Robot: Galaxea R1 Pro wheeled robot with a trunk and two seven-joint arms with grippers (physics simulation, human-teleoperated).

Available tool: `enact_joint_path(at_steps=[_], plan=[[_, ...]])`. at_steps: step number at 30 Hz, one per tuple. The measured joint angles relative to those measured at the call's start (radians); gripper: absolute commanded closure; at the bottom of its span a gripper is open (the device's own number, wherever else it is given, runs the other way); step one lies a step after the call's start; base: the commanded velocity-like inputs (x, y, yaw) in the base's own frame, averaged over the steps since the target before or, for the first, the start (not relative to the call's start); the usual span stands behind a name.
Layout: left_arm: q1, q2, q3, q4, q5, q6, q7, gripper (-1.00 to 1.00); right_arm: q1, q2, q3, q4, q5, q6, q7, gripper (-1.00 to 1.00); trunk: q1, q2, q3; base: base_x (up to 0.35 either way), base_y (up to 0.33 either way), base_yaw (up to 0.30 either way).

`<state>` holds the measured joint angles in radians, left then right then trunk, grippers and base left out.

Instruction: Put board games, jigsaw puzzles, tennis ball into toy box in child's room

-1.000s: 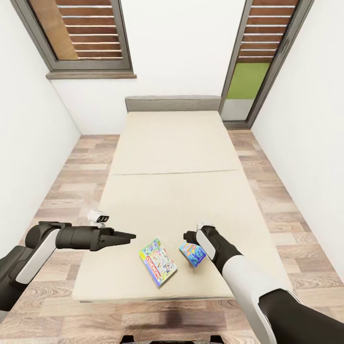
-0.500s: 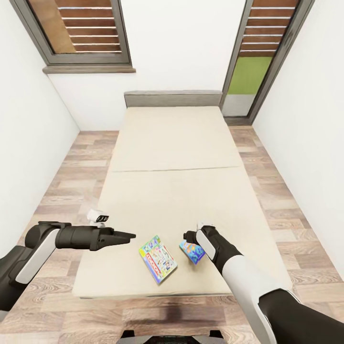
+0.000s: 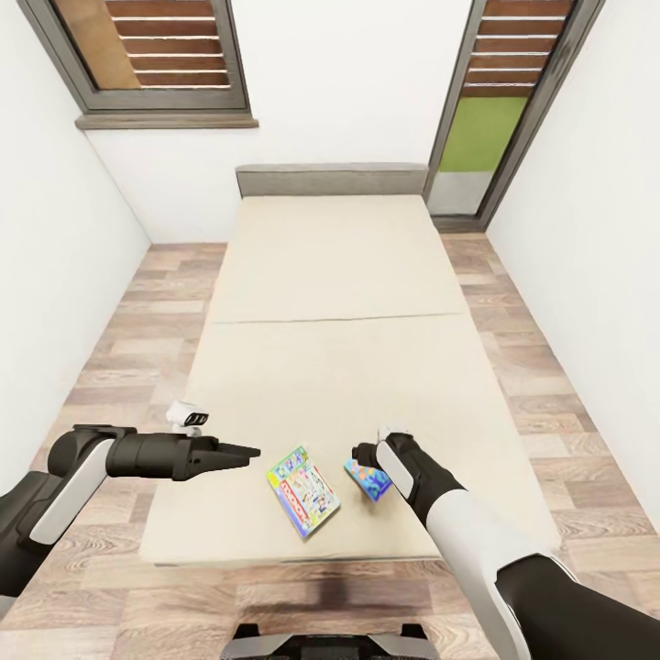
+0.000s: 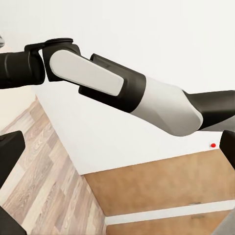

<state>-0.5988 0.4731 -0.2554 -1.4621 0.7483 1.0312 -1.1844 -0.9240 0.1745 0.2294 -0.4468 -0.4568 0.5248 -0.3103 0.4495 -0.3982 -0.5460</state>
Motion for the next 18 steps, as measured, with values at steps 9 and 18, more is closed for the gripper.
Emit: enact_joint_path(at_steps=[9, 18], plan=[[0.000, 0.000, 0.001, 0.000, 0.000, 0.000, 0.001, -1.00, 0.000, 0.000, 0.001, 0.000, 0.001, -0.003, 0.000, -1.00, 0.000, 0.000, -0.015, 0.000, 0.000, 0.000], [0.000, 0.001, 0.002, 0.001, 0.001, -0.001, 0.000, -1.00, 0.000, 0.000, 0.001, 0.000, 0.014, -0.062, 0.000, -1.00, 0.000, 0.000, -0.030, 0.000, 0.000, 0.000]])
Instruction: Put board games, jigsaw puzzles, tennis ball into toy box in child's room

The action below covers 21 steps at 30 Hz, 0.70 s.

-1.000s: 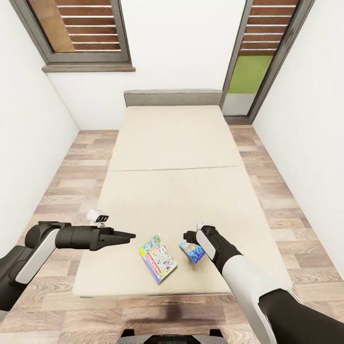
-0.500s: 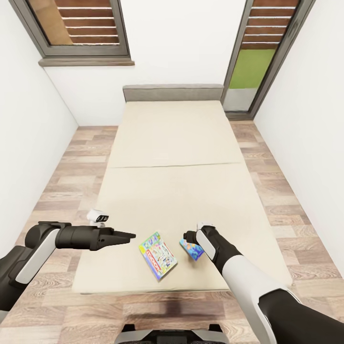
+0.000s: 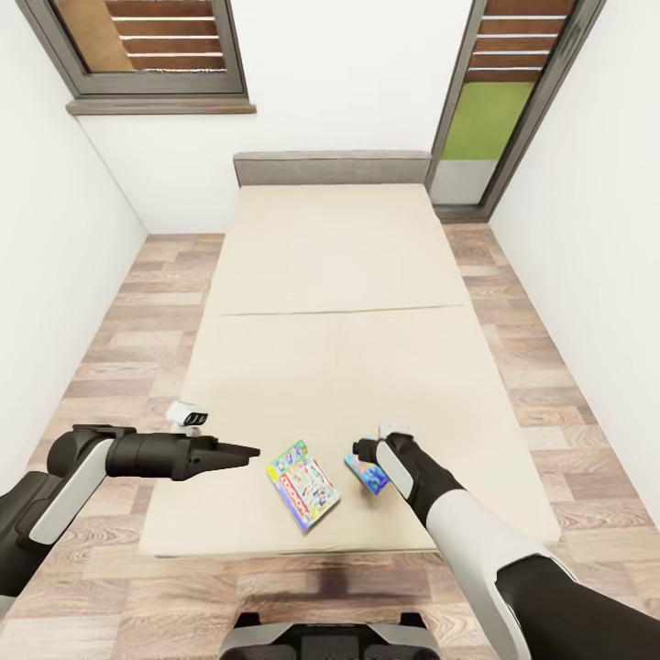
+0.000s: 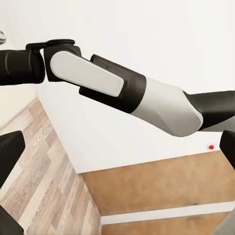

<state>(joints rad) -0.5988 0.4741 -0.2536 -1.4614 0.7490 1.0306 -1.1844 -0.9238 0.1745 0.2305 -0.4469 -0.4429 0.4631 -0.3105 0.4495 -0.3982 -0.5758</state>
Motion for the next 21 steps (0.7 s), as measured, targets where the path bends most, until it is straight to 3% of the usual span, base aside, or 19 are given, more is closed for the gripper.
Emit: enact_joint_path(at_steps=[14, 21], plan=[[0.000, -0.001, 0.003, 0.012, -0.001, -0.001, 0.001, -1.00, -0.111, 0.000, 0.018, -0.029, 0.039, 0.019, -0.001, -1.00, 0.000, 0.000, -0.023, 0.000, 0.000, 0.000], [0.000, -0.001, 0.003, 0.013, -0.001, -0.001, 0.001, -1.00, -0.127, 0.000, 0.019, -0.029, 0.040, 0.022, -0.004, -1.00, 0.000, 0.000, -0.035, 0.000, 0.000, 0.000]])
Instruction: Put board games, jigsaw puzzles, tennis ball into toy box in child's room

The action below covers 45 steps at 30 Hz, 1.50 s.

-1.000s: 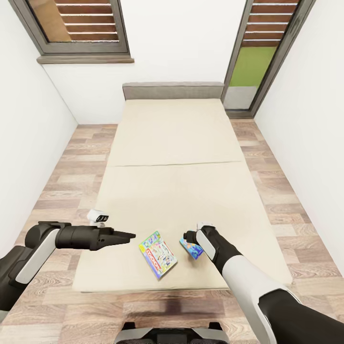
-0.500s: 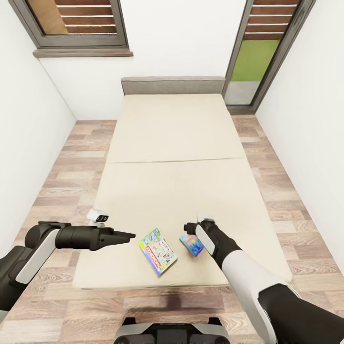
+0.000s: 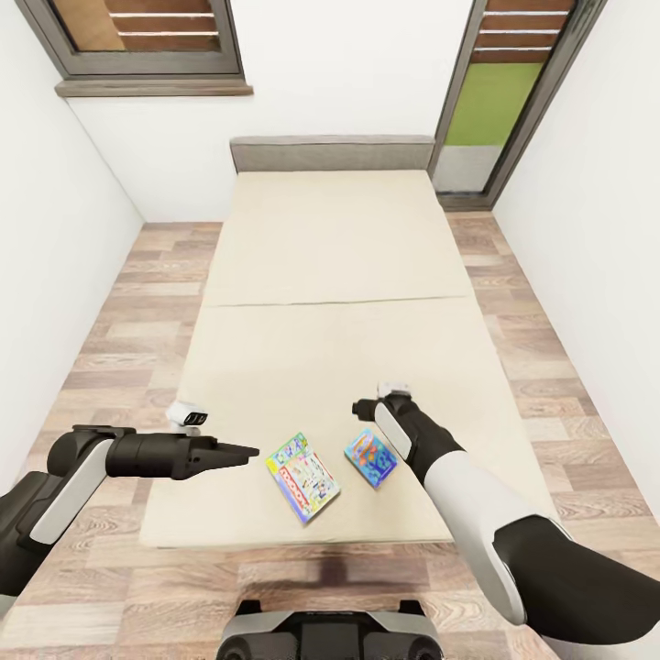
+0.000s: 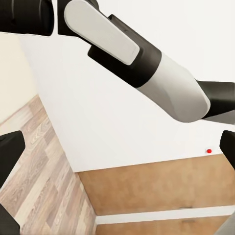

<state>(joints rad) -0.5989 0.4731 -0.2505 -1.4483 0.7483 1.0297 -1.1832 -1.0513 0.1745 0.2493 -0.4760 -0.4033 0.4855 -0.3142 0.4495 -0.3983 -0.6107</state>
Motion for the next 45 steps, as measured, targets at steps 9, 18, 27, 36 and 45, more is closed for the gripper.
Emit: enact_joint_path(at_steps=[9, 18, 27, 36, 45], plan=[[0.000, 0.000, -0.001, 0.000, 0.000, 0.000, 0.000, -1.00, -0.004, 0.000, 0.000, 0.000, 0.000, -0.004, -0.001, -1.00, 0.000, 0.000, -0.015, 0.000, 0.000, 0.000], [0.000, 0.000, 0.000, 0.000, 0.000, 0.000, 0.000, -1.00, -0.003, 0.000, 0.001, 0.000, 0.000, -0.009, -0.001, -1.00, 0.000, 0.000, -0.030, 0.000, 0.000, 0.000], [0.000, 0.001, -0.001, 0.000, 0.000, 0.000, 0.000, -1.00, -0.003, 0.000, 0.002, 0.001, 0.000, -0.010, 0.000, -1.00, 0.000, 0.000, -0.044, 0.000, 0.000, 0.000], [0.000, 0.001, 0.000, 0.000, 0.000, -0.001, 0.000, -1.00, -0.003, 0.000, 0.002, 0.001, 0.000, -0.013, 0.001, -1.00, 0.000, 0.000, -0.048, 0.000, 0.000, 0.000], [0.000, 0.001, 0.000, 0.000, 0.000, -0.001, 0.000, -1.00, -0.003, 0.000, 0.005, 0.000, 0.001, -0.060, 0.002, -1.00, 0.000, 0.000, -0.048, 0.000, 0.000, 0.000]])
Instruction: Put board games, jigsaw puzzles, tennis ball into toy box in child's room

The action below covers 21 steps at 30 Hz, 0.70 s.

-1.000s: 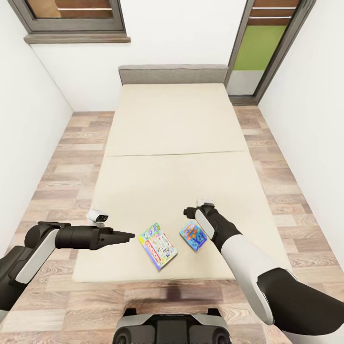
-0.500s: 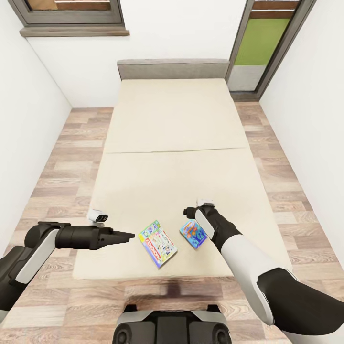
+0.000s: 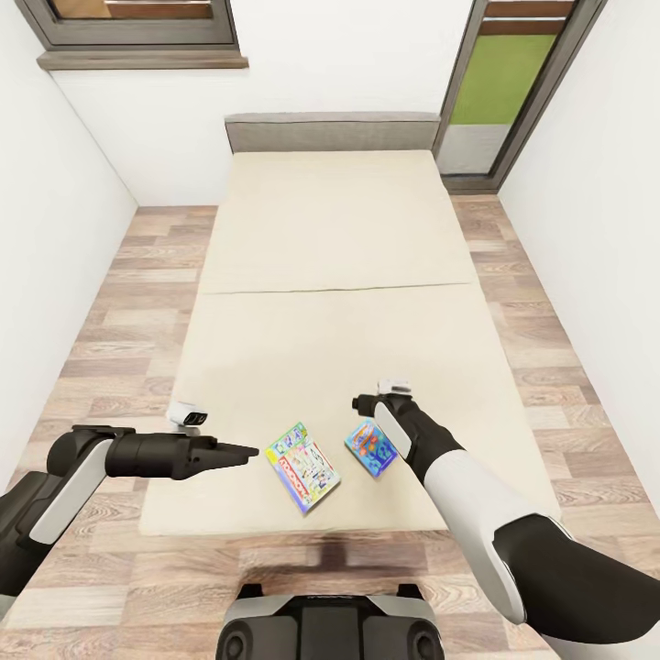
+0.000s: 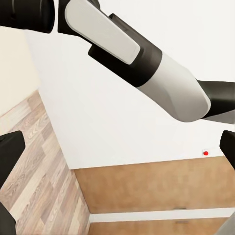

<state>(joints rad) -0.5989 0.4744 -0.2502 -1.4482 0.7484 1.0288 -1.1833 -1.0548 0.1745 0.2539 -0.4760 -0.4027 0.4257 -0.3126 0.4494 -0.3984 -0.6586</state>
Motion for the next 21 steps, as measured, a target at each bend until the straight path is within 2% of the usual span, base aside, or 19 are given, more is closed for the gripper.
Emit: enact_joint_path(at_steps=[9, 21], plan=[[0.000, 0.000, 0.000, 0.000, 0.000, 0.000, 0.000, -1.00, 0.001, 0.000, 0.002, 0.000, 0.000, -0.025, 0.000, -1.00, 0.000, 0.000, -0.002, 0.000, 0.000, 0.000], [0.000, 0.000, 0.002, 0.000, 0.000, 0.001, -0.001, -1.00, 0.002, 0.000, -0.001, 0.000, 0.000, -0.023, 0.000, -1.00, 0.000, 0.000, -0.019, 0.000, 0.000, 0.000]])
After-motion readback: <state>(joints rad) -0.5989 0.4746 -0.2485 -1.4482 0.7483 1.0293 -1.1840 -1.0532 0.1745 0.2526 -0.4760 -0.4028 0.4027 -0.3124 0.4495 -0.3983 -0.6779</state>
